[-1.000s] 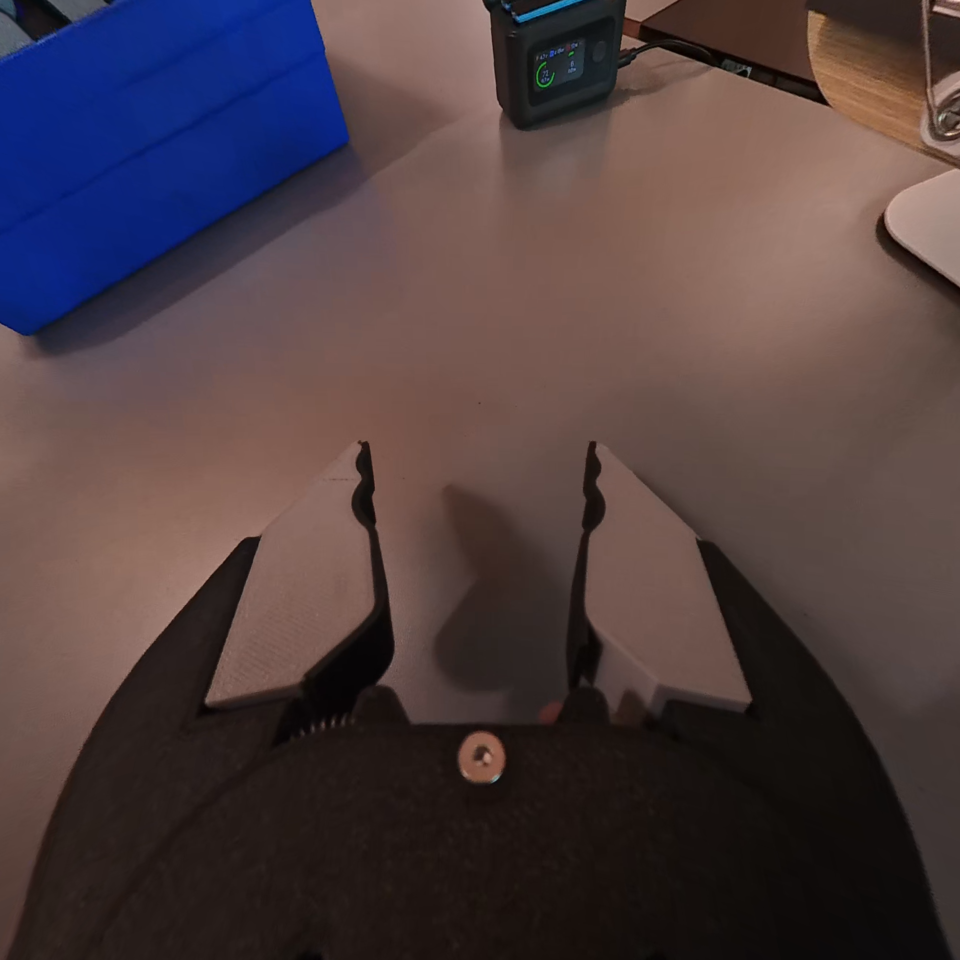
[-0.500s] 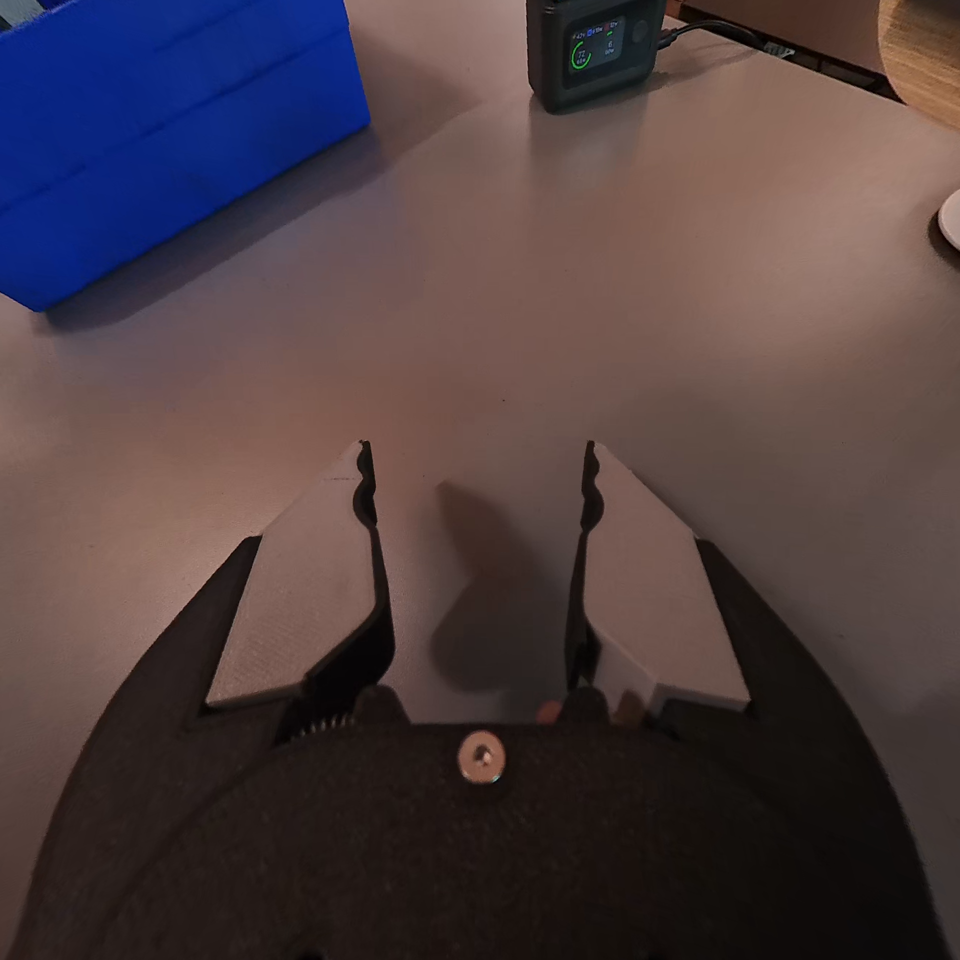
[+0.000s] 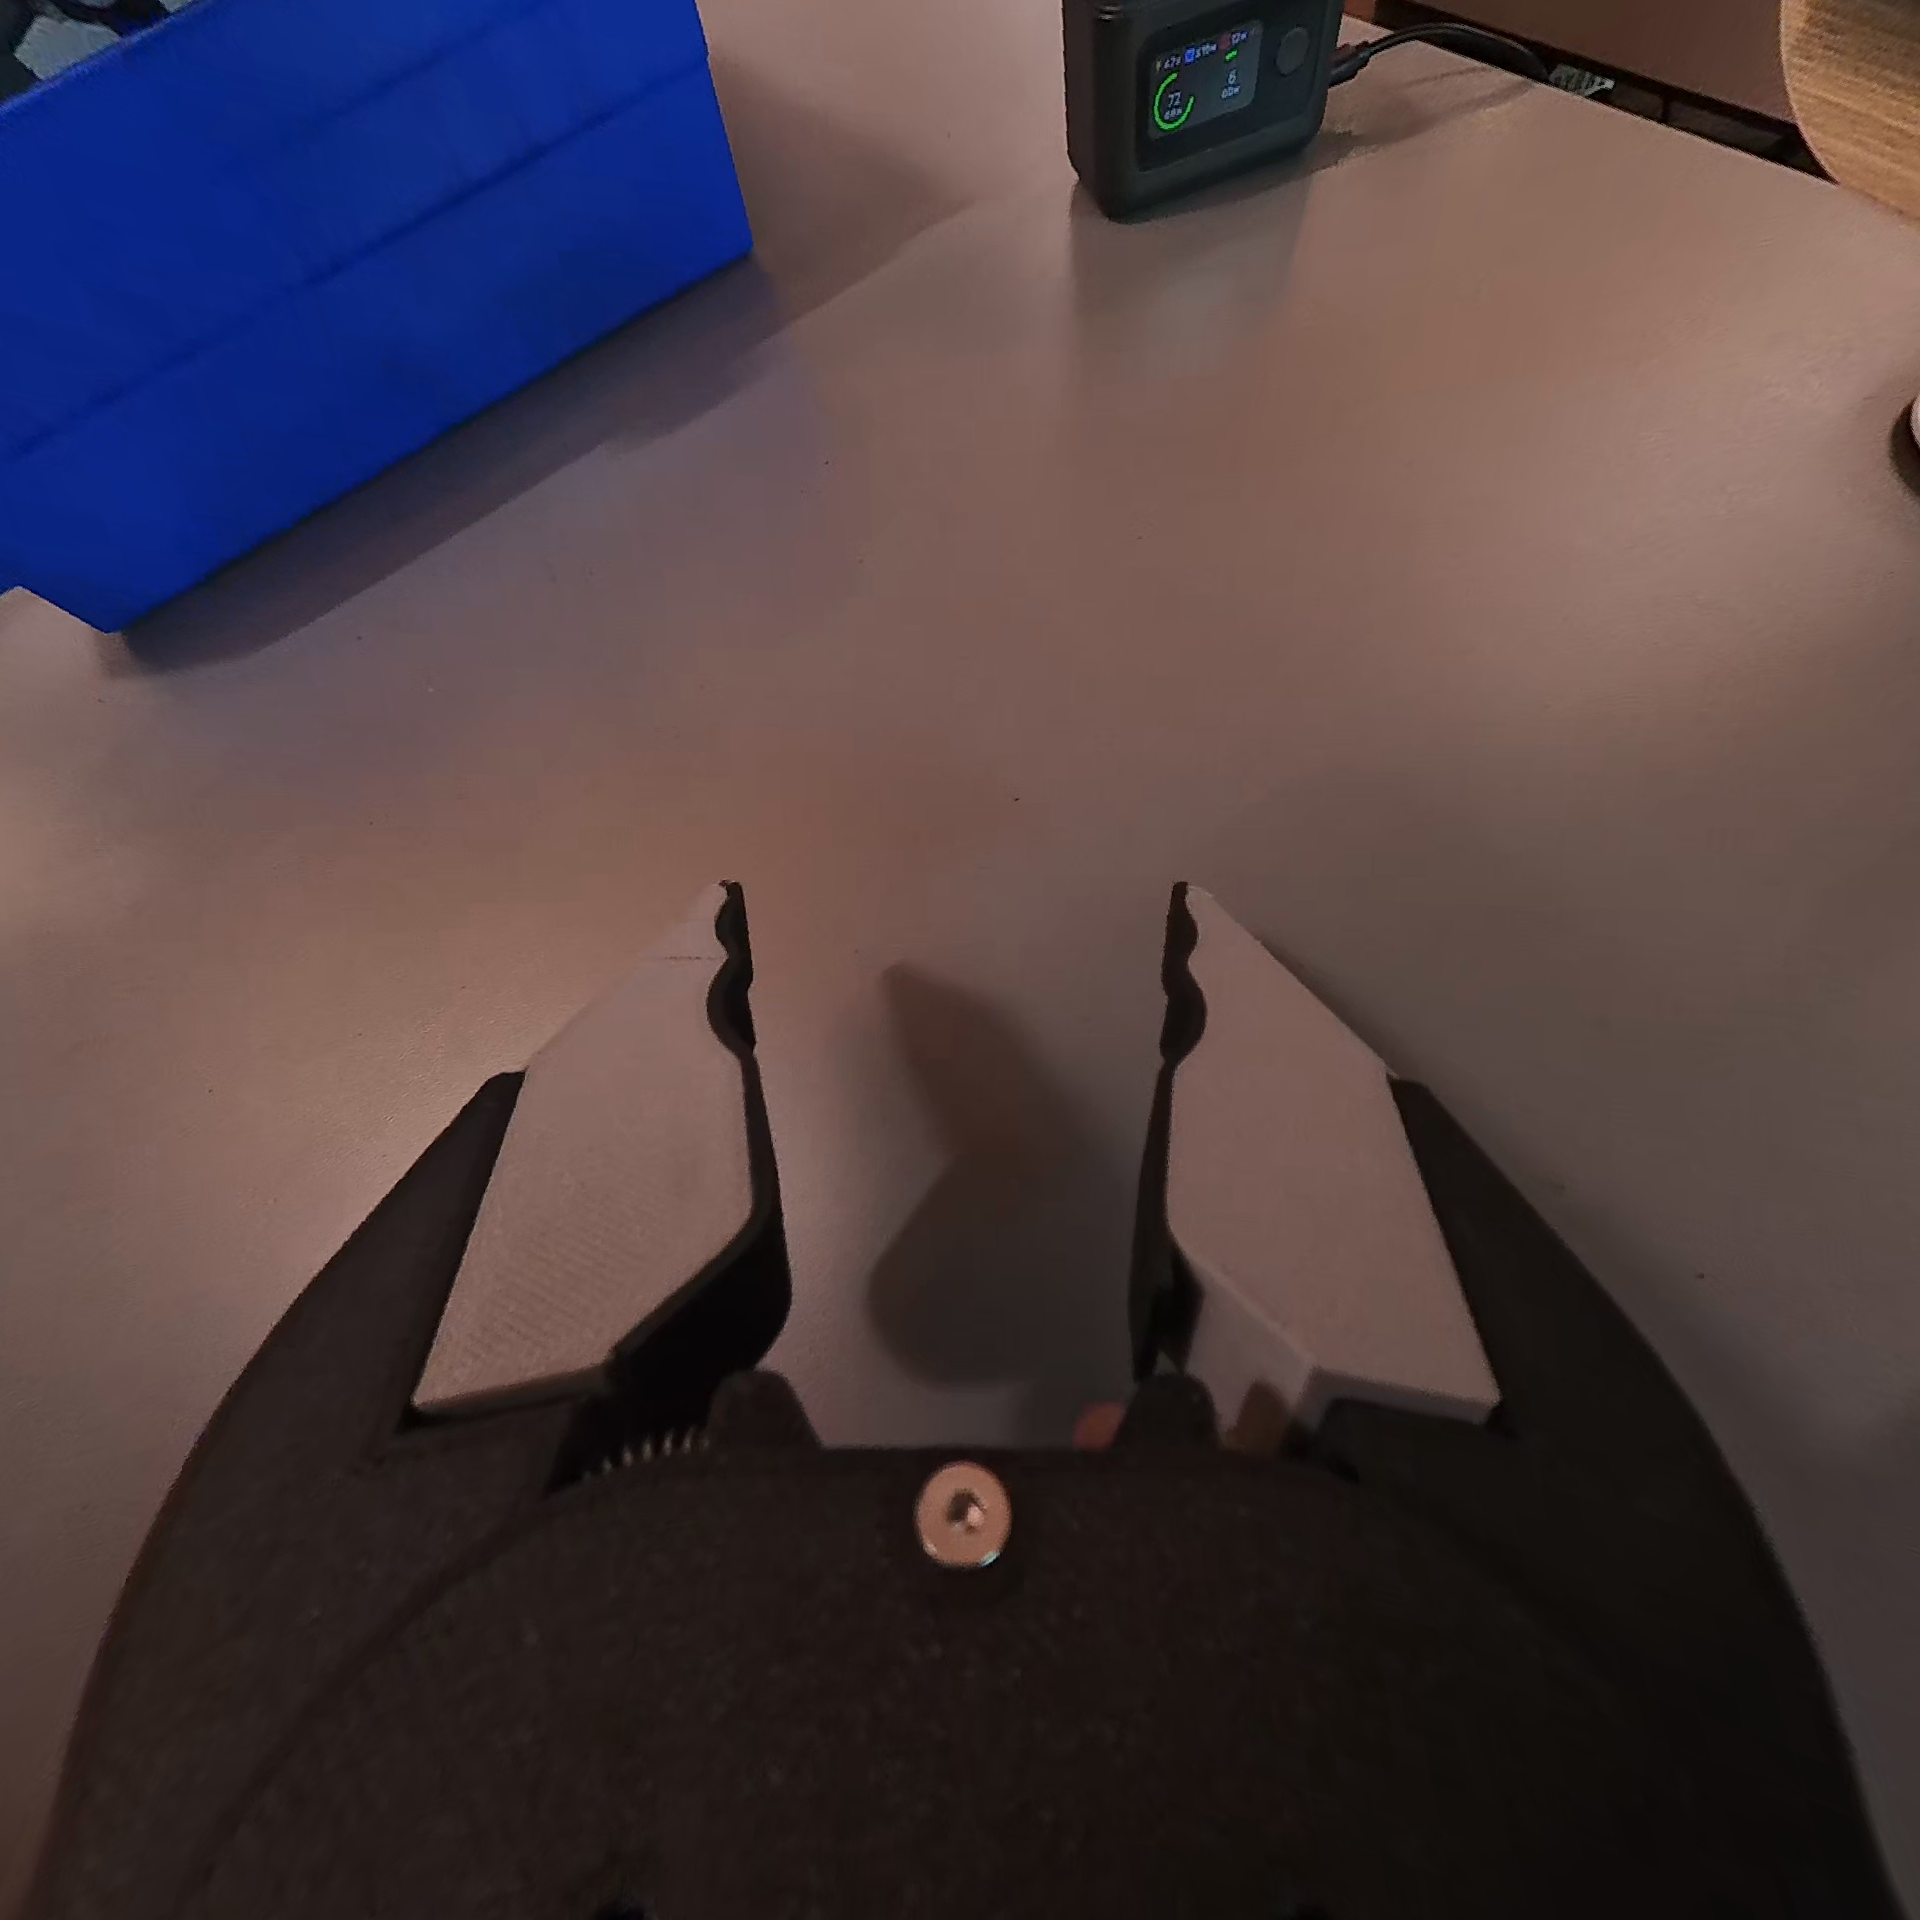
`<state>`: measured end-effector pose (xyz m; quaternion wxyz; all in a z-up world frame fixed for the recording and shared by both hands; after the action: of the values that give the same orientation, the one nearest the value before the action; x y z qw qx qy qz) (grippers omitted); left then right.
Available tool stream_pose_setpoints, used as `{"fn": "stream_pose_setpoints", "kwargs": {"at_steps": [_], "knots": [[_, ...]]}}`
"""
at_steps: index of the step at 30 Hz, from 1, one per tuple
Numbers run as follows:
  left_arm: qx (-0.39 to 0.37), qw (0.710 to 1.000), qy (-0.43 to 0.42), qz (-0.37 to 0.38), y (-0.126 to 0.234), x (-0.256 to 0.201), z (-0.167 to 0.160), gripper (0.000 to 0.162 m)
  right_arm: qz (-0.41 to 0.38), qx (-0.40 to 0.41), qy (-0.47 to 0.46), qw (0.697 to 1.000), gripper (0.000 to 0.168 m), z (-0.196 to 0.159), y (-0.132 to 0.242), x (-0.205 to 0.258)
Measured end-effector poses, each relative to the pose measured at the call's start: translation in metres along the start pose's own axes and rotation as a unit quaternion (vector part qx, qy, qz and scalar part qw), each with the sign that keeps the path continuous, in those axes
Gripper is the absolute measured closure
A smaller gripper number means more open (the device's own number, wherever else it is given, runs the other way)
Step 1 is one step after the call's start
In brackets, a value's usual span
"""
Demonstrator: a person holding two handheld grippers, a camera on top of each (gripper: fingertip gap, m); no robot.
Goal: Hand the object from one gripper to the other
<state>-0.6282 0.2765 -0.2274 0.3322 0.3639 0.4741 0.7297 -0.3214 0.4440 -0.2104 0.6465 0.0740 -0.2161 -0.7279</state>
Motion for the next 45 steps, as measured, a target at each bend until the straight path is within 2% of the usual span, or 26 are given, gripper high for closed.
{"fn": "stream_pose_setpoints", "kwargs": {"at_steps": [6, 8, 11, 16, 23, 27, 29, 33, 35, 37, 39, 42, 45], "knots": [[-0.056, 0.996, 0.066, -0.009, -0.005, 0.002, 0.011, 0.154, 0.013, 0.005, 0.003, 1.000, 0.092, -0.001, -0.001, 0.007], [-0.050, 0.995, 0.082, -0.008, -0.003, 0.002, 0.008, 0.155, 0.017, 0.006, 0.004, 1.000, 0.092, -0.001, -0.002, 0.010], [-0.022, 0.996, 0.019, 0.078, 0.014, 0.008, 0.000, 0.162, 0.024, 0.003, 0.005, 1.000, 0.093, 0.000, -0.001, 0.013], [-0.021, 0.977, -0.036, 0.209, 0.076, 0.019, 0.010, 0.162, 0.035, -0.006, 0.005, 0.999, 0.096, 0.005, 0.002, 0.019], [-0.049, 0.946, -0.024, 0.319, 0.142, 0.031, 0.028, 0.162, 0.054, -0.027, -0.010, 0.998, 0.100, 0.014, 0.007, 0.026], [-0.155, 0.915, -0.011, 0.372, 0.174, 0.029, 0.079, 0.162, 0.099, -0.056, -0.008, 0.993, 0.098, 0.026, 0.012, 0.044], [-0.228, 0.897, 0.005, 0.379, 0.185, 0.022, 0.121, 0.162, 0.136, -0.076, -0.002, 0.988, 0.097, 0.035, 0.017, 0.058], [-0.394, 0.854, 0.054, 0.337, 0.190, -0.008, 0.215, 0.162, 0.186, -0.126, 0.020, 0.974, 0.097, 0.053, 0.030, 0.079], [-0.467, 0.837, 0.088, 0.271, 0.176, -0.029, 0.254, 0.162, 0.194, -0.156, 0.030, 0.968, 0.099, 0.064, 0.040, 0.085], [-0.509, 0.824, 0.117, 0.221, 0.156, -0.042, 0.281, 0.162, 0.213, -0.197, 0.029, 0.956, 0.105, 0.078, 0.054, 0.092], [-0.538, 0.813, 0.136, 0.176, 0.135, -0.051, 0.301, 0.162, 0.237, -0.231, 0.016, 0.944, 0.111, 0.090, 0.069, 0.098], [-0.564, 0.797, 0.166, 0.137, 0.108, -0.053, 0.319, 0.162, 0.231, -0.248, -0.003, 0.941, 0.127, 0.097, 0.077, 0.091], [-0.578, 0.787, 0.188, 0.103, 0.085, -0.053, 0.332, 0.162, 0.244, -0.250, -0.006, 0.937, 0.117, 0.098, 0.083, 0.090]]}}
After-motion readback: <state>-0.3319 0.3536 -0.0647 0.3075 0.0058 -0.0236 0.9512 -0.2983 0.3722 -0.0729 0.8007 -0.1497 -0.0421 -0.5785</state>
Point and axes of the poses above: each gripper's, where its closed fingertips meet, y back along the fingers, z out of its top, x = y × z across the jaws, the point moved 1 cm from there along y, back along the fingers, and after that the axes turned 9 degrees about -x, right-handed, at the moved point
